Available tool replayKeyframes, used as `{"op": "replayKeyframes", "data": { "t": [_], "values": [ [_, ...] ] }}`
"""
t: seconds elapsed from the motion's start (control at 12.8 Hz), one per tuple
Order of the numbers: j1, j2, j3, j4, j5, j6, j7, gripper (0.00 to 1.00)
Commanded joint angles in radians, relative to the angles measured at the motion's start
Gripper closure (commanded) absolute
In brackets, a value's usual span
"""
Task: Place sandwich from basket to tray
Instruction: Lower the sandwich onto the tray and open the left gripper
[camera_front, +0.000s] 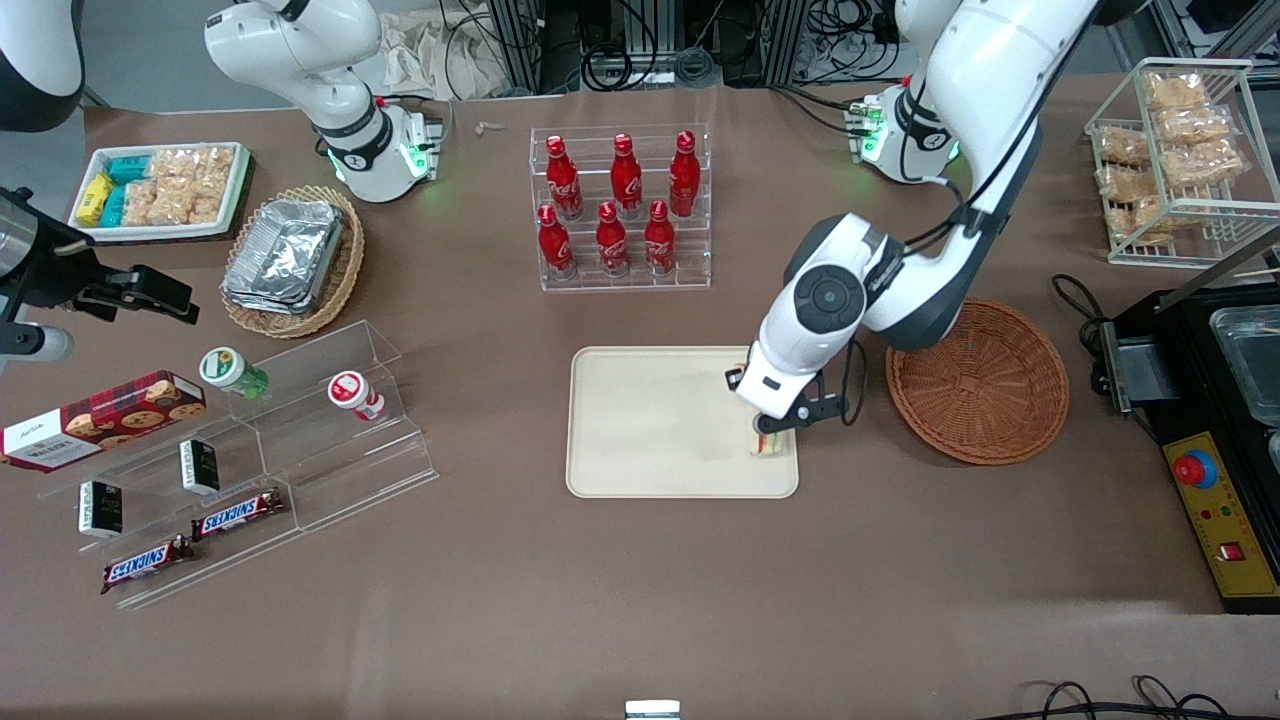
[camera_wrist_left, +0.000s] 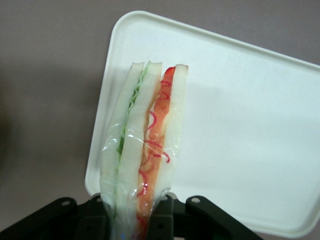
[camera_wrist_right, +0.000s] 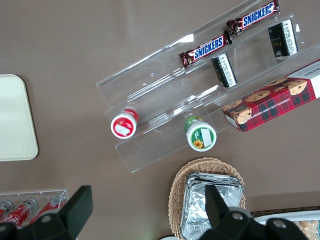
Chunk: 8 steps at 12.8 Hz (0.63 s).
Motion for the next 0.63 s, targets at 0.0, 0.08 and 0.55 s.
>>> {"op": "replayKeyframes", "data": {
  "t": [0.0, 0.08, 0.55],
  "values": [
    [-0.014, 0.063, -0.004, 0.016, 0.078, 0.037, -0.034, 1.00],
    [-0.014, 0.089, -0.002, 0.020, 0.098, 0.060, -0.033, 1.00],
    [-0.014, 0.135, 0.001, 0.021, 0.150, 0.098, -0.033, 0.33]
  ]
}}
